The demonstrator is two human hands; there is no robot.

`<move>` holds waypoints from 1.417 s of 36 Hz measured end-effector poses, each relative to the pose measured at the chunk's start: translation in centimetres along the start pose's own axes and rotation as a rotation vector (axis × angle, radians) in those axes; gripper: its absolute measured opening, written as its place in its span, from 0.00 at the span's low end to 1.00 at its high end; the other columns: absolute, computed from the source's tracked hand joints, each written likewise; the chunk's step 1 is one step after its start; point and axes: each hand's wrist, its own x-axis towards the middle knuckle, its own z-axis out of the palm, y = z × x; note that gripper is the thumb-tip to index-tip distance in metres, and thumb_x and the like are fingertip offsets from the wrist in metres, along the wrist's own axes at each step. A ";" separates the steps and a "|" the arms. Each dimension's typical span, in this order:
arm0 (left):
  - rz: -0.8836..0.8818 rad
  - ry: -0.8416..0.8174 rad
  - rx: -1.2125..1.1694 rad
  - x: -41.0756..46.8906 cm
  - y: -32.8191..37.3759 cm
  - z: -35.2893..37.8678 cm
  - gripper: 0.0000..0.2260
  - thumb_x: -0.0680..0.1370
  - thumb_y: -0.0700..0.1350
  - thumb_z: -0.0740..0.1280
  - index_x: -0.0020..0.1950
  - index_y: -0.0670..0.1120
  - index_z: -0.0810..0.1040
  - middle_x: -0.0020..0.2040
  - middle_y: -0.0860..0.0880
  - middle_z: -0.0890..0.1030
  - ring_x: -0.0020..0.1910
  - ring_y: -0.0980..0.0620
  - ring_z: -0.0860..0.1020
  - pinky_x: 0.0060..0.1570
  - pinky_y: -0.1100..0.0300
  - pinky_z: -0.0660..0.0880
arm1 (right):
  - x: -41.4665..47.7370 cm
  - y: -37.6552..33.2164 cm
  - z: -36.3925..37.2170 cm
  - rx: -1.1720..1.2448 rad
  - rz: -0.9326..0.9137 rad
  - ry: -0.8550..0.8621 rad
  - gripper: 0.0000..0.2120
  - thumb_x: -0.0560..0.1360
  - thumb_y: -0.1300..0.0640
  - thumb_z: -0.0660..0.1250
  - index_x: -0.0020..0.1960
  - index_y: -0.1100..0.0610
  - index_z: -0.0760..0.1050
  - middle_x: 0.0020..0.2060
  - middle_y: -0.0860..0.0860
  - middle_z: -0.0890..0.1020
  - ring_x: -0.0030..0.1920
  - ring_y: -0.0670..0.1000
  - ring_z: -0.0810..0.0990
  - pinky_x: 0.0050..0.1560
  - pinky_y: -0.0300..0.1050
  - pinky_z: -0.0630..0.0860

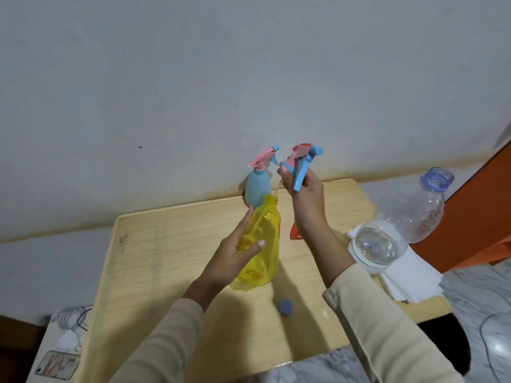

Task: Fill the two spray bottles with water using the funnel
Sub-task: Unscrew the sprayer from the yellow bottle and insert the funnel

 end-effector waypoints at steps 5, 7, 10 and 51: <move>-0.047 0.063 0.015 -0.7 -2.0 -1.0 0.31 0.69 0.62 0.68 0.68 0.74 0.58 0.62 0.72 0.72 0.63 0.68 0.71 0.66 0.57 0.69 | 2.7 -2.2 -1.3 -0.015 -0.114 0.067 0.04 0.75 0.60 0.67 0.50 0.55 0.76 0.40 0.43 0.78 0.40 0.33 0.76 0.44 0.28 0.72; -0.062 0.106 0.028 -0.9 -2.8 -1.4 0.30 0.69 0.63 0.67 0.67 0.76 0.58 0.63 0.68 0.72 0.64 0.65 0.71 0.66 0.55 0.69 | 3.5 -3.0 -1.9 -0.034 -0.169 0.081 0.04 0.75 0.61 0.67 0.50 0.56 0.76 0.41 0.44 0.78 0.41 0.34 0.76 0.46 0.28 0.72; -0.080 0.182 0.021 -1.0 -3.9 -2.1 0.27 0.71 0.58 0.67 0.64 0.78 0.58 0.62 0.63 0.73 0.64 0.60 0.72 0.65 0.53 0.70 | 4.4 -3.2 -2.6 -0.121 -0.238 0.068 0.09 0.75 0.63 0.67 0.55 0.62 0.76 0.45 0.51 0.77 0.44 0.38 0.75 0.51 0.33 0.75; 0.084 0.276 0.170 -0.3 -11.5 -1.9 0.40 0.67 0.64 0.69 0.73 0.62 0.52 0.73 0.51 0.63 0.70 0.50 0.67 0.66 0.50 0.69 | 2.2 15.9 -7.1 -1.042 0.168 -0.103 0.53 0.63 0.50 0.78 0.76 0.55 0.48 0.75 0.56 0.54 0.74 0.57 0.56 0.70 0.56 0.65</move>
